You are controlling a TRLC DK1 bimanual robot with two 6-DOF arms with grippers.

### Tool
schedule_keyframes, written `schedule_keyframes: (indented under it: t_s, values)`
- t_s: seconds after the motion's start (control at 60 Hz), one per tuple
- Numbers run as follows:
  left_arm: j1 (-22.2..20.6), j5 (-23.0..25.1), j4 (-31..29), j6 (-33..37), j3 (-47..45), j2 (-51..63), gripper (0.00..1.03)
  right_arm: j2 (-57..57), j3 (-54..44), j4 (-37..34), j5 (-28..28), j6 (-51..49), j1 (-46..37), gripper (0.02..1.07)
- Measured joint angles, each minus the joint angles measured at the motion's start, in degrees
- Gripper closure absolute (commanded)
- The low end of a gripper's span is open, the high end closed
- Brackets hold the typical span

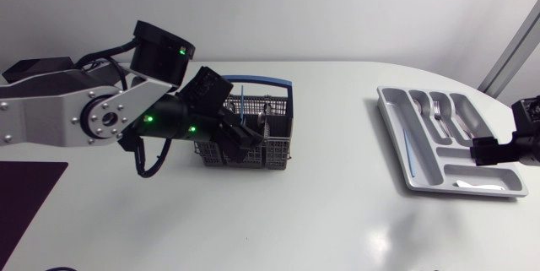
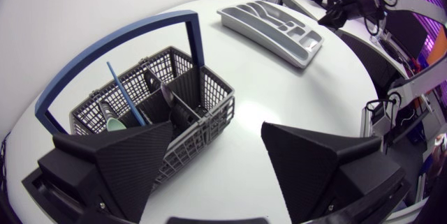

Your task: Unload the cutlery basket into the drawer organizer.

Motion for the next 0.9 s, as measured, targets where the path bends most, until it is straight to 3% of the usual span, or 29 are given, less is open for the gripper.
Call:
schedule_keyframes:
  t_s: [0.317, 0.517, 0.65, 0.9]
  values:
    - [0.42, -3.65, 0.81, -5.9, 6.34, 8.35, 0.39, -1.09, 1.7, -4.15, -3.78, 4.0, 2.56, 0.07]
    - [0.44, -5.51, 2.16, -7.69, 8.33, 10.62, 0.45, -0.98, 1.7, -4.72, -3.72, 6.36, 5.55, 0.07]
    - [0.48, -6.43, 3.19, -7.91, 9.14, 12.31, 0.56, -0.98, 1.73, -5.2, -2.4, 7.93, 8.04, 0.07]
    - [0.48, -7.98, 4.68, -8.11, 9.6, 15.87, 0.61, -0.87, 1.84, -5.62, 0.24, 10.95, 13.79, 0.07]
